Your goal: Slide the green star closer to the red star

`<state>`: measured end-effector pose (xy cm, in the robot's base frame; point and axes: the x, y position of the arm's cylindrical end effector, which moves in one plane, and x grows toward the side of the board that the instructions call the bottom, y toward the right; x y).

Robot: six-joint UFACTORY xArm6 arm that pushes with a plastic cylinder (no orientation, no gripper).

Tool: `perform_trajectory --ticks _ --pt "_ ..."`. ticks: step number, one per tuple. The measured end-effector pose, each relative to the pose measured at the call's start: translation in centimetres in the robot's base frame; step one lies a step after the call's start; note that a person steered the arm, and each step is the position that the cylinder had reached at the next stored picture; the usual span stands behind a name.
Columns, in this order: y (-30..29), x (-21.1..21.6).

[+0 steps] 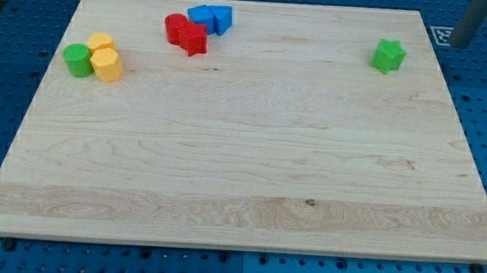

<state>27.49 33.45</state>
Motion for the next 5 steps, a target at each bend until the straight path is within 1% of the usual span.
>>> perform_trajectory --ticks 3,5 --pt "-8.4 2.9" --pt "-12.5 8.1"
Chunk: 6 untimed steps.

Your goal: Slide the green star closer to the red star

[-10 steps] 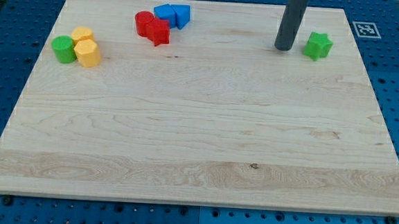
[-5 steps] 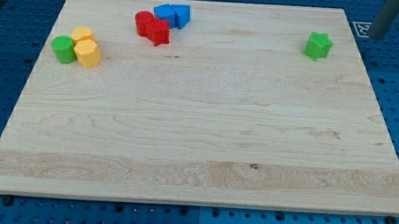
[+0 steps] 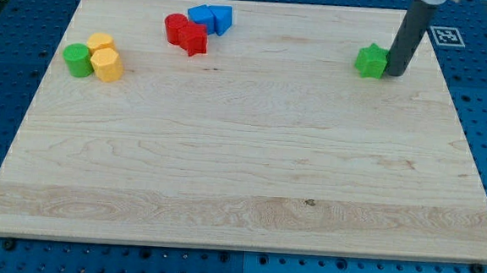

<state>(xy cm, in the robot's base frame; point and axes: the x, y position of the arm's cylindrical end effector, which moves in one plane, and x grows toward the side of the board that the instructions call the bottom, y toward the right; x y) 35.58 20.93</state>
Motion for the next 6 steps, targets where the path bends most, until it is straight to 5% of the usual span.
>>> perform_trajectory --ticks 3,6 --pt "-6.0 2.4" --pt "4.4 -0.1"
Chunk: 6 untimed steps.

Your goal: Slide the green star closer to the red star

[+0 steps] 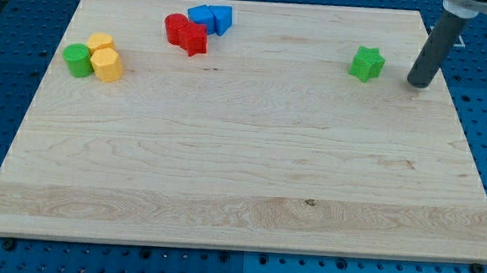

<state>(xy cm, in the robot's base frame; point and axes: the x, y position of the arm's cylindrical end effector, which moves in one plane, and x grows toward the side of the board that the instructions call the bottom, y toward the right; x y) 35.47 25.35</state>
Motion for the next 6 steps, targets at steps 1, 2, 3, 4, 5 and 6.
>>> perform_trajectory --ticks 1,2,3,4,5,6 --pt "-0.3 -2.0" --pt "-2.2 -2.2" --pt "-4.5 -2.1" --pt "-7.2 -1.4" --pt "-10.4 -1.0" --pt "-13.3 -0.6"
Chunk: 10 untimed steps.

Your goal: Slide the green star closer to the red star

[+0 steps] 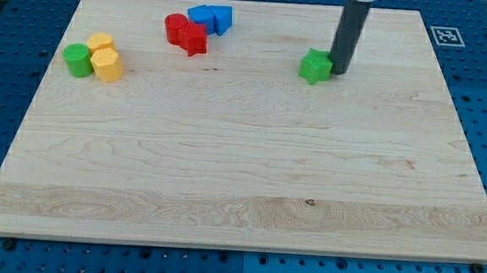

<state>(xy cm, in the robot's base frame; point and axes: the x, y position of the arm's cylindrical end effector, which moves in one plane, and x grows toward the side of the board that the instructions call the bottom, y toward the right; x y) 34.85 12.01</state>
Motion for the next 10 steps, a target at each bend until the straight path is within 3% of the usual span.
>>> perform_trajectory --ticks 7,8,10 --pt "-19.0 5.2" --pt "-20.0 5.8" --pt "-11.5 5.8"
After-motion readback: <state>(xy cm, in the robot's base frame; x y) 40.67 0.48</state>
